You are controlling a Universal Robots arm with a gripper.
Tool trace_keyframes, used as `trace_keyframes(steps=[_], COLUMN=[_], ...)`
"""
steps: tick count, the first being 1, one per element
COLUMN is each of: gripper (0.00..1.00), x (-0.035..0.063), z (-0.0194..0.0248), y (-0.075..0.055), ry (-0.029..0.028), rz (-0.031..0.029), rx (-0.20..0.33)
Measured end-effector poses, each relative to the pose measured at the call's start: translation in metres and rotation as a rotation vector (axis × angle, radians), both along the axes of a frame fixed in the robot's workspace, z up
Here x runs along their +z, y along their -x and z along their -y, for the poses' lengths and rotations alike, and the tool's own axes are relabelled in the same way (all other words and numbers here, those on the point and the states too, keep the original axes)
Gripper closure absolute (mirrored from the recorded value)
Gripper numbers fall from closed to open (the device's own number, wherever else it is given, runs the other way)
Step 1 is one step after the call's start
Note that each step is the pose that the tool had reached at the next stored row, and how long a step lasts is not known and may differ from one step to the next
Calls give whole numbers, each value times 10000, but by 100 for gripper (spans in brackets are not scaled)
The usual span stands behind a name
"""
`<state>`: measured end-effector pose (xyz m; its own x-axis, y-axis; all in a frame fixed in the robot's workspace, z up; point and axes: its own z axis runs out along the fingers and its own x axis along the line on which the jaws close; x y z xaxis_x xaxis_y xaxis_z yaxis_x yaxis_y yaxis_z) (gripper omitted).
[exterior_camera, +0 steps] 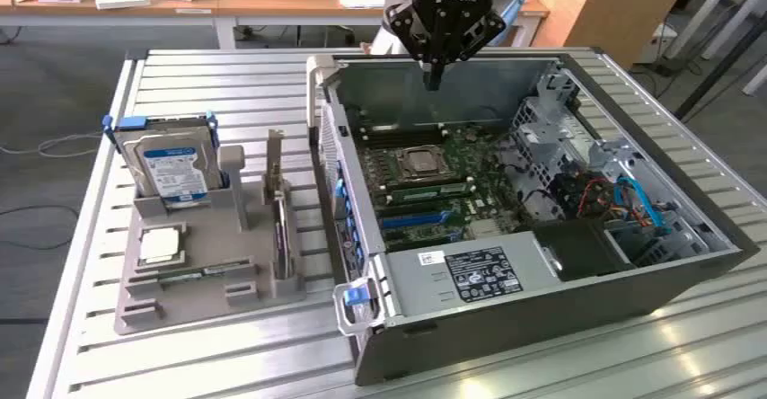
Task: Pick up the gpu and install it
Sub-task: 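Reach for the gpu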
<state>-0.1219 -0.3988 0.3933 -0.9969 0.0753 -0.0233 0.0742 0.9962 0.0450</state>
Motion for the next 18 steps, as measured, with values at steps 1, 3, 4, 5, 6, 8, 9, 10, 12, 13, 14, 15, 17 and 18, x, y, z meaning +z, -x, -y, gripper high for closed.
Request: trace_keyframes(steps=[1,3,4,5,6,8,9,10,12,13,14,15,17,18], gripper=[89,89,89,89,89,89,89,89,89,89,89,89,89,89], x=[0,0,0,0,0,0,0,0,0,-1,-2,-2,-3,-4], z=[0,0,0,0,0,0,0,0,0,0,0,0,0,0], y=[0,0,0,0,0,0,0,0,1,6,13,24,55,72], ry=[0,-1,-1,0,-1,-1,-1,-1,-1,-2,-3,-1,1,1], rz=[0,0,0,0,0,-1,0,0,0,2,1,1,0,0], rx=[0,0,0,0,0,0,0,0,1,-2,-2,-1,-1,0])
